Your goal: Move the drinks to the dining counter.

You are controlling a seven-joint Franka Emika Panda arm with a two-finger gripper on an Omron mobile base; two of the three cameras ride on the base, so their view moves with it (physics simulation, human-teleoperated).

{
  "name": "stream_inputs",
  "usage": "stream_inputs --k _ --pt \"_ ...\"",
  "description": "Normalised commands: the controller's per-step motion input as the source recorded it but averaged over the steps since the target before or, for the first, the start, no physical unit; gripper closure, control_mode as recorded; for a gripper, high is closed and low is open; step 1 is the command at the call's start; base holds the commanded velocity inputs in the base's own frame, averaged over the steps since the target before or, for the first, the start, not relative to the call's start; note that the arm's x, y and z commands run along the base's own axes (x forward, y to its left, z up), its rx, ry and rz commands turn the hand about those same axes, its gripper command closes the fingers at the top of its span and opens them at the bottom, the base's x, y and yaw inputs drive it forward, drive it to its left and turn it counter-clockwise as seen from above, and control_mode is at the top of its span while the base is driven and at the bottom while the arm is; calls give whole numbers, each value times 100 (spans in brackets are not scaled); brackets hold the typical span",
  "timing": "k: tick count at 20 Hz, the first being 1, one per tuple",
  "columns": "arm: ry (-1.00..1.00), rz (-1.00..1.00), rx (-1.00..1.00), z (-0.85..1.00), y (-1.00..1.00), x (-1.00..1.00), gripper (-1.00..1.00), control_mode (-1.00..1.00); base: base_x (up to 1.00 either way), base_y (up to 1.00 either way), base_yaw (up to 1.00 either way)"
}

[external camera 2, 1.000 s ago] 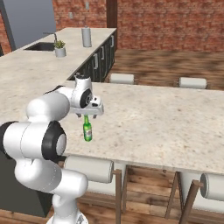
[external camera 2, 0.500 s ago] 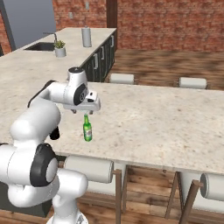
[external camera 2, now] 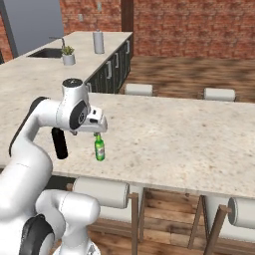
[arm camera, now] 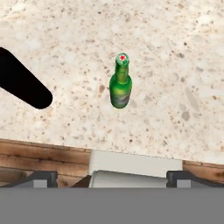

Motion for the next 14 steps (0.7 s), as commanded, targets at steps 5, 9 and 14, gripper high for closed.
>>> stream_inputs --k 5,9,14 --pt "0 0 -1 19 0 -64 -100 -100 0 0 0" --pt "4 0 0 27 0 -49 -100 -100 0 0 0" --pt "4 0 -1 21 0 -35 -100 -100 0 0 0"
